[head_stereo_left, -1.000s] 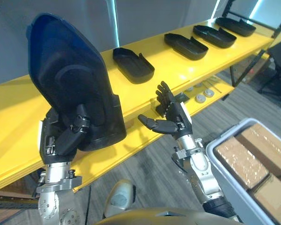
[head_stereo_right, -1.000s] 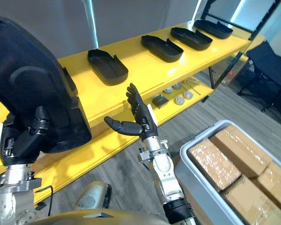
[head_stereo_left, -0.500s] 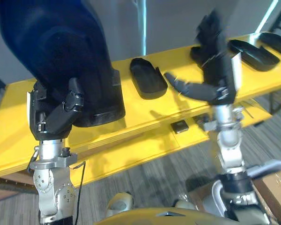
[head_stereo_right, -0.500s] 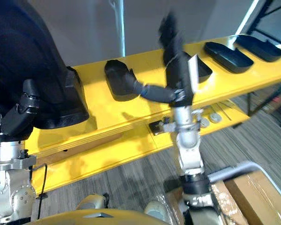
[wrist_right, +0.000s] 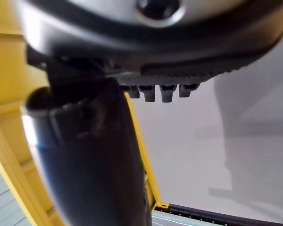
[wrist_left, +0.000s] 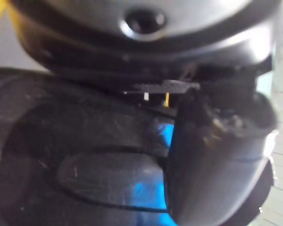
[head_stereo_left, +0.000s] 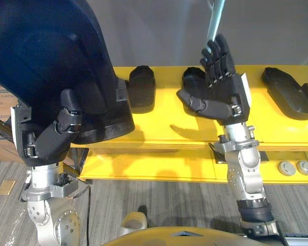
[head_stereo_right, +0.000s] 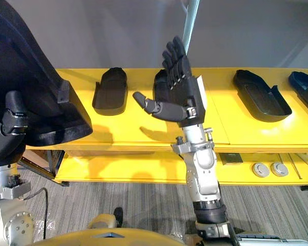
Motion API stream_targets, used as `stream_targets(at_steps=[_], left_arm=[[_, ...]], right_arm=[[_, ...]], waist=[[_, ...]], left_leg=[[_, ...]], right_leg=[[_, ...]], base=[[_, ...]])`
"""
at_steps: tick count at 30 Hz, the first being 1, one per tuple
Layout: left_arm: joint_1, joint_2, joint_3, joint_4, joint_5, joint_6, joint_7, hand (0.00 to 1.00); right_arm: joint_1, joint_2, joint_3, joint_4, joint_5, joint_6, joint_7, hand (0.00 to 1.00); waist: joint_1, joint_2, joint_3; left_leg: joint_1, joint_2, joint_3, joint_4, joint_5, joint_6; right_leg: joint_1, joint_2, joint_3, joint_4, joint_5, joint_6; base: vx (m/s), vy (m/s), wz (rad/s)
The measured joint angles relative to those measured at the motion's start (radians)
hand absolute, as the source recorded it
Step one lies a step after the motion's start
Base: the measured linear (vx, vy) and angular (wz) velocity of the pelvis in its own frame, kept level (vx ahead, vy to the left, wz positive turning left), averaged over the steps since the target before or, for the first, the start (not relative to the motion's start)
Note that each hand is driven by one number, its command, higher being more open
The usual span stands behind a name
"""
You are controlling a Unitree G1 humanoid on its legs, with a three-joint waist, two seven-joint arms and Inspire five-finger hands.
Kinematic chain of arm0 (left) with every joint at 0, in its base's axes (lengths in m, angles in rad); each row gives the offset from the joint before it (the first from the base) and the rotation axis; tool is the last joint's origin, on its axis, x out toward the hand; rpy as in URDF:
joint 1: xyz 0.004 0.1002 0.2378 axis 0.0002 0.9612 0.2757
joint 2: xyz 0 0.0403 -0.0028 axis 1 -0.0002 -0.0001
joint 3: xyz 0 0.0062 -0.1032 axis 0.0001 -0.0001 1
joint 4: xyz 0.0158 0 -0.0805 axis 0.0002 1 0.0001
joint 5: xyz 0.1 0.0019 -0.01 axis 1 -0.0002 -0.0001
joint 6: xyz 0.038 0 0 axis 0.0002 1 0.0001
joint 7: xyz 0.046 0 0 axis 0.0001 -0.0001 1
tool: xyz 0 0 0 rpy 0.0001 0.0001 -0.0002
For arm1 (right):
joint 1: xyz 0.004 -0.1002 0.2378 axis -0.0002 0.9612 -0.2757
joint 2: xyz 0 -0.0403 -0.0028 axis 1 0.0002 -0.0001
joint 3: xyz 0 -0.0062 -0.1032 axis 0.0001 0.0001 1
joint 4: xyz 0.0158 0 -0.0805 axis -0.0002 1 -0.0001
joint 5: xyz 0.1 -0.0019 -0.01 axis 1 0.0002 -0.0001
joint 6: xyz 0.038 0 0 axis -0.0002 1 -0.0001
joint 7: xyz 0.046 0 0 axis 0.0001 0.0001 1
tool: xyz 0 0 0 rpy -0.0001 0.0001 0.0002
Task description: Walk over and take three plastic housings, then place them on the shelf
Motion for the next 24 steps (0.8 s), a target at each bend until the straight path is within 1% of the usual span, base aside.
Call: stream_targets(at_steps=[3, 4, 5, 7, 8, 10, 12, 13, 15, 17, 18, 19, 21, 22, 23, 24], left_arm=[[0.03, -0.023, -0.026, 0.001, 0.0, 0.001, 0.002, 0.0], [0.033, -0.027, -0.042, 0.002, -0.002, 0.001, 0.002, 0.0], [0.033, -0.027, -0.059, 0.003, -0.002, 0.001, -0.001, 0.0], [0.033, -0.027, -0.075, 0.003, -0.002, 0.001, -0.006, 0.0], [0.033, -0.026, -0.092, 0.003, -0.01, 0.001, -0.019, 0.0], [0.031, -0.025, -0.112, 0.003, -0.014, 0.002, -0.028, 0.0], [0.029, -0.021, -0.139, 0.003, -0.014, 0.023, -0.028, 0.0], [0.029, -0.016, -0.159, 0.006, -0.012, 0.037, -0.017, 0.0], [0.027, -0.008, -0.185, 0.015, -0.009, 0.056, 0.013, 0.0], [0.026, 0.0, -0.208, 0.046, -0.004, 0.069, 0.058, 0.0], [0.035, 0.0, -0.216, 0.072, 0.003, 0.071, 0.086, 0.0], [0.045, -0.002, -0.216, 0.103, 0.003, 0.074, 0.098, 0.0], [0.061, -0.005, -0.213, 0.133, 0.001, 0.081, 0.105, 0.0], [0.062, -0.015, -0.22, 0.151, 0.004, 0.083, 0.105, 0.0], [0.058, -0.017, -0.23, 0.16, 0.003, 0.083, 0.107, 0.0], [0.051, -0.014, -0.244, 0.179, 0.003, 0.082, 0.105, 0.0]], right_arm=[[0.024, 0.006, 0.0, 0.0, -0.003, 0.0, -0.003, 1.0], [0.031, 0.006, 0.0, 0.0, -0.01, 0.0, -0.006, 1.0], [0.041, 0.004, 0.0, 0.0, -0.015, 0.0, -0.011, 1.0], [0.051, 0.002, -0.002, 0.0, -0.015, 0.0, -0.019, 1.0], [0.064, 0.002, -0.008, 0.001, -0.032, -0.001, -0.032, 1.0], [0.068, 0.002, -0.014, 0.002, -0.052, -0.001, -0.053, 1.0], [0.074, 0.003, -0.02, 0.001, -0.05, -0.001, -0.068, 1.0], [0.082, 0.004, -0.023, 0.001, -0.048, -0.001, -0.069, 1.0], [0.101, 0.007, -0.022, 0.001, -0.03, -0.001, -0.066, 1.0], [0.123, 0.017, -0.013, 0.004, 0.023, -0.001, -0.051, 1.0], [0.126, 0.022, -0.004, 0.012, 0.049, -0.001, -0.043, 1.0], [0.126, 0.021, 0.004, 0.03, 0.05, -0.002, -0.031, 1.0], [0.125, 0.015, 0.017, 0.06, 0.043, -0.003, -0.013, 1.0], [0.126, 0.01, 0.019, 0.062, 0.026, -0.003, -0.007, 1.0], [0.126, 0.004, 0.015, 0.062, 0.024, -0.004, -0.006, 1.0], [0.124, -0.003, 0.015, 0.062, 0.025, -0.004, -0.006, 1.0]], waist=[[-0.003, -0.006, 0.0], [-0.011, -0.006, 0.001], [-0.028, -0.007, 0.002], [-0.031, -0.007, 0.002], [-0.039, -0.007, 0.002], [-0.055, -0.007, 0.002], [-0.066, -0.007, 0.002], [-0.075, -0.007, 0.002], [-0.081, -0.007, 0.002], [-0.08, -0.006, 0.004], [-0.079, 0.003, 0.009], [-0.077, 0.013, 0.015], [-0.077, 0.02, 0.019], [-0.081, 0.015, 0.025], [-0.081, 0.011, 0.03], [-0.08, 0.01, 0.035]], left_leg=[[0.004, -0.014, -0.004, -0.032, 0.013, 0.011], [-0.001, -0.016, -0.004, -0.036, 0.011, 0.013], [-0.009, -0.014, 0.006, -0.036, 0.017, 0.022], [-0.009, -0.015, 0.018, -0.039, 0.021, 0.028], [-0.001, -0.015, 0.037, -0.052, 0.03, 0.033], [0.014, -0.021, 0.043, -0.078, 0.047, 0.035], [0.031, -0.028, 0.054, -0.105, 0.059, 0.032], [0.04, -0.033, 0.058, -0.12, 0.064, 0.036], [0.043, -0.036, 0.062, -0.122, 0.063, 0.037], [0.004, -0.035, 0.061, -0.031, 0.029, 0.028], [-0.035, -0.025, 0.056, 0.075, -0.016, 0.021], [-0.055, -0.01, 0.054, 0.137, -0.038, 0.015], [-0.049, -0.012, 0.062, 0.125, -0.036, 0.015], [-0.049, -0.012, 0.078, 0.118, -0.063, 0.027], [-0.066, 0.003, 0.104, 0.163, -0.082, 0.057], [-0.098, 0.048, 0.131, 0.265, -0.092, 0.068]], right_leg=[[0.001, -0.006, -0.008, 0.001, -0.002, 0.001], [0.002, -0.008, -0.019, 0.002, -0.004, 0.005], [0.003, -0.012, -0.036, 0.007, -0.006, 0.008], [-0.002, -0.02, -0.038, 0.021, -0.012, 0.016], [-0.002, -0.027, -0.039, 0.032, -0.013, 0.019], [-0.002, -0.034, -0.039, 0.037, -0.009, 0.025], [-0.002, -0.04, -0.033, 0.037, -0.007, 0.029], [-0.002, -0.044, -0.029, 0.037, -0.006, 0.03], [-0.002, -0.049, -0.025, 0.036, -0.005, 0.032], [-0.001, -0.054, -0.023, 0.036, -0.005, 0.033], [0.003, -0.053, -0.022, 0.039, -0.008, 0.037], [0.006, -0.056, -0.02, 0.056, -0.016, 0.039], [0.005, -0.073, -0.021, 0.075, -0.038, 0.032], [0.004, -0.098, -0.043, 0.085, -0.04, 0.038], [0.0, -0.11, -0.051, 0.095, -0.04, 0.038], [-0.005, -0.141, -0.055, 0.121, -0.036, 0.046]], base=[[-0.07, 0.032, 0.14], [-0.06, 0.024, 0.37], [-0.04, 0.017, 0.38], [-0.01, 0.011, 0.17], [0.01, 0.015, 0.05], [0.02, 0.021, -0.01], [0.03, 0.029, -0.07], [0.02, 0.025, -0.03], [0.03, 0.026, -0.04], [0.01, 0.007, -0.02], [-0.01, 0.035, -0.02], [-0.02, 0.04, -0.01], [-0.06, 0.057, 0.12], [-0.07, 0.086, 0.25], [-0.08, 0.139, 0.29], [-0.04, 0.147, 0.17]])
